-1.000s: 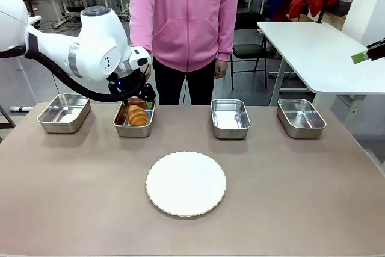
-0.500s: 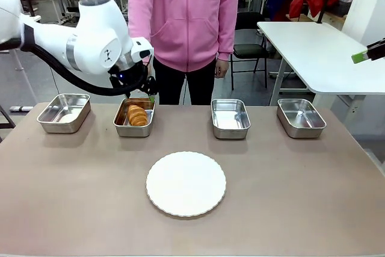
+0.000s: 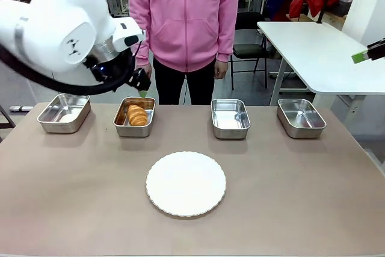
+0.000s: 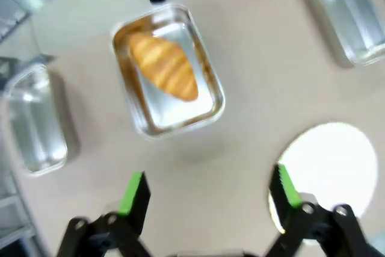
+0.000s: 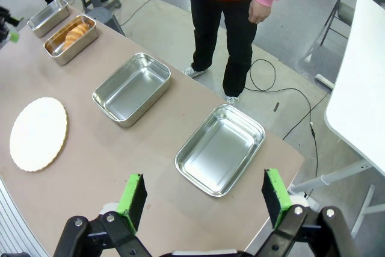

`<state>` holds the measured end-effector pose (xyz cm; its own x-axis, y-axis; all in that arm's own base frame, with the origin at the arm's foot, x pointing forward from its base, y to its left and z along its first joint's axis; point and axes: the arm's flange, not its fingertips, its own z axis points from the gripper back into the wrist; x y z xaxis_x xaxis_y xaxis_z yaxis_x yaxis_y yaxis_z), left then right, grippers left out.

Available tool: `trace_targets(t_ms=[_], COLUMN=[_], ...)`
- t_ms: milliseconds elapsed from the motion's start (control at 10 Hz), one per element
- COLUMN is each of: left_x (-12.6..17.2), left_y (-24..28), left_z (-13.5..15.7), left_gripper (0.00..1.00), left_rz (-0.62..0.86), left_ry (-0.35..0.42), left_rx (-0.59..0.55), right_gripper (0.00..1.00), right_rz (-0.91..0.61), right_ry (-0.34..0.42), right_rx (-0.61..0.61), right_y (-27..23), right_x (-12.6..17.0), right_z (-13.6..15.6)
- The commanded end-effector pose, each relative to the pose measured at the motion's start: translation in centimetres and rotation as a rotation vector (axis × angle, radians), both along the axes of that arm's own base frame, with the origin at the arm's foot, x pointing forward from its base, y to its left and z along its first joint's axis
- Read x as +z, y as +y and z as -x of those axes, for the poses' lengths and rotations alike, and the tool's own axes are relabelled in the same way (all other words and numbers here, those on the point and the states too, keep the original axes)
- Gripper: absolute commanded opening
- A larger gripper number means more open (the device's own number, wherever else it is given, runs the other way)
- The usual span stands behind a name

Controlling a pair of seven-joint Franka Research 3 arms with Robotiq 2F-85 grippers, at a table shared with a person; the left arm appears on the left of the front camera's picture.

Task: Place the bread in the container.
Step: Place the Butter Roll into the Airtight Container indicated by the human.

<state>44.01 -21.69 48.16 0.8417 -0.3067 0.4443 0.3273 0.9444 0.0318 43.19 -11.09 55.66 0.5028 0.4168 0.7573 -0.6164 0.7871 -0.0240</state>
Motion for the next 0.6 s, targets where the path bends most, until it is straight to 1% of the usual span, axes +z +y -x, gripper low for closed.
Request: trace_targets(t_ms=[0,100,200,300,400,500], left_x=[-0.9,-1.7,-2.3,-2.9,-3.4,-3.7], left_y=[0.7,1.1,1.6,1.9,2.0,2.2], left_z=[5.5,7.6,9.6,11.5,12.5,13.1], left_gripper=[1.00,1.00,1.00,1.00,1.00,1.00], left_rz=[-0.002,-0.006,0.012,-0.018,-0.022,-0.023], left_ry=[0.009,0.025,0.017,-0.004,-0.004,-0.005], left_rx=[0.049,0.070,0.081,0.098,0.093,0.116], right_gripper=[1.00,1.00,1.00,1.00,1.00,1.00], right_rz=[-0.021,-0.021,-0.021,-0.021,-0.021,-0.021], right_ry=[-0.012,-0.012,-0.012,-0.012,-0.012,-0.012], right_rx=[0.008,0.008,0.008,0.008,0.008,0.008], right_y=[0.1,0.1,0.1,0.1,0.1,0.1], right_x=[0.0,0.0,0.0,0.0,0.0,0.0], right_z=[-0.1,-0.1,-0.1,-0.1,-0.1,-0.1])
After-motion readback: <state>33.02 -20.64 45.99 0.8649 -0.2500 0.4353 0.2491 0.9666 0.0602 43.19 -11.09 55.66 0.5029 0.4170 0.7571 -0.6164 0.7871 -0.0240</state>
